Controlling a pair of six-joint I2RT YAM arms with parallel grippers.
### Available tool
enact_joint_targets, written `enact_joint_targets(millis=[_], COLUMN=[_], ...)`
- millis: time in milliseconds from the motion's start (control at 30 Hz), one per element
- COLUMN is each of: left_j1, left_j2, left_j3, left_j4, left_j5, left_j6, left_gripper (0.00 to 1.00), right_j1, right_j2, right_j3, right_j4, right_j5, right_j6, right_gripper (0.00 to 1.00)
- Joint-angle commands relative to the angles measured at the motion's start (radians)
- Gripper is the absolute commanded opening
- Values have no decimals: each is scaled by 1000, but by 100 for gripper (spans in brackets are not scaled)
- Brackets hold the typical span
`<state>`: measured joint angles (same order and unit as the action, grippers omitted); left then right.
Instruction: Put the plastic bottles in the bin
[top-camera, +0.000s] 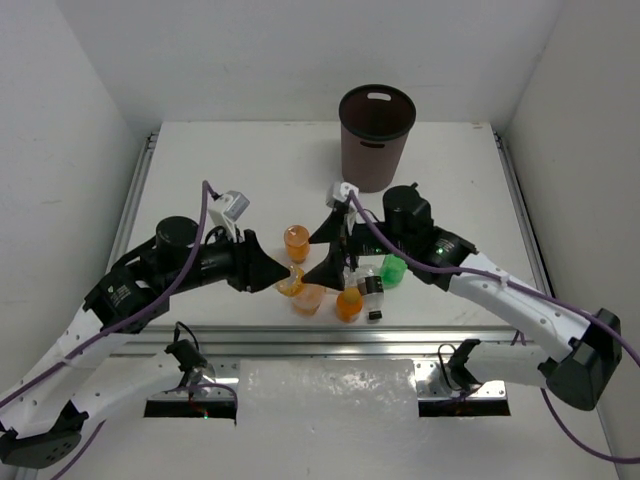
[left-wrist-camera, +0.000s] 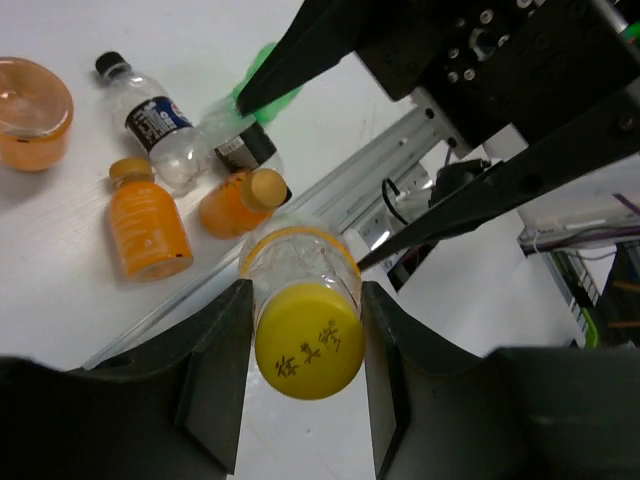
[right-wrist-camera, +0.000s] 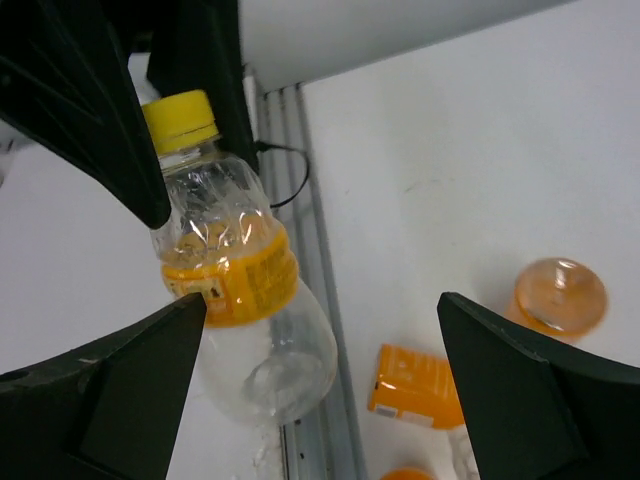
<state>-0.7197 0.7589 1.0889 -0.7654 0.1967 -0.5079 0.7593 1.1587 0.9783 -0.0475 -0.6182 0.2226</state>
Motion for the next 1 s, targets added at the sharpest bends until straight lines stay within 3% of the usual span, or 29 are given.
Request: enact_joint_targets(millis=[0,400,533,567,633,667,733,800,833,867,900,933,967], left_j1=[-6,-6,-6,-6,-6,-6,-4,-4,-4,-4,-4,-4,-4], left_j2=[-3,42,46,45,46,46,36,23,20,23,25,31,31], left_j3=[37,40,22,14,8,6,-7,-7,12,28,66,89,112], left_j4=[144,186,242,254,290,302,356,374,356,327,249,203,157], left_j5=[198,60,75,81,79,75,57,-20,-72,-221,-315,-404,-618], left_j6=[8,26,22,13,-1,-6,-24,-38,-47,-52,-55,-57,-64], left_gripper=[0,0,0,0,0,0,3,35,60,99,100,100,100], right_j1=[52,64,75,83,87,87,87,87,87,87,84,77,65], right_j2=[48,68,62,61,65,71,90,110,111,108,101,104,110], right_j3=[22,-53,-88,-95,-90,-84,-58,-17,-6,16,31,78,111], right_j4=[31,175,230,244,245,238,224,177,147,131,109,53,5], right_j5=[-132,-425,-372,-336,-232,-197,-150,-138,-88,-39,31,199,274], right_j6=[-146,26,75,81,98,106,100,89,86,83,81,81,86], right_gripper=[99,95,89,84,43,28,27,23,14,10,2,0,0])
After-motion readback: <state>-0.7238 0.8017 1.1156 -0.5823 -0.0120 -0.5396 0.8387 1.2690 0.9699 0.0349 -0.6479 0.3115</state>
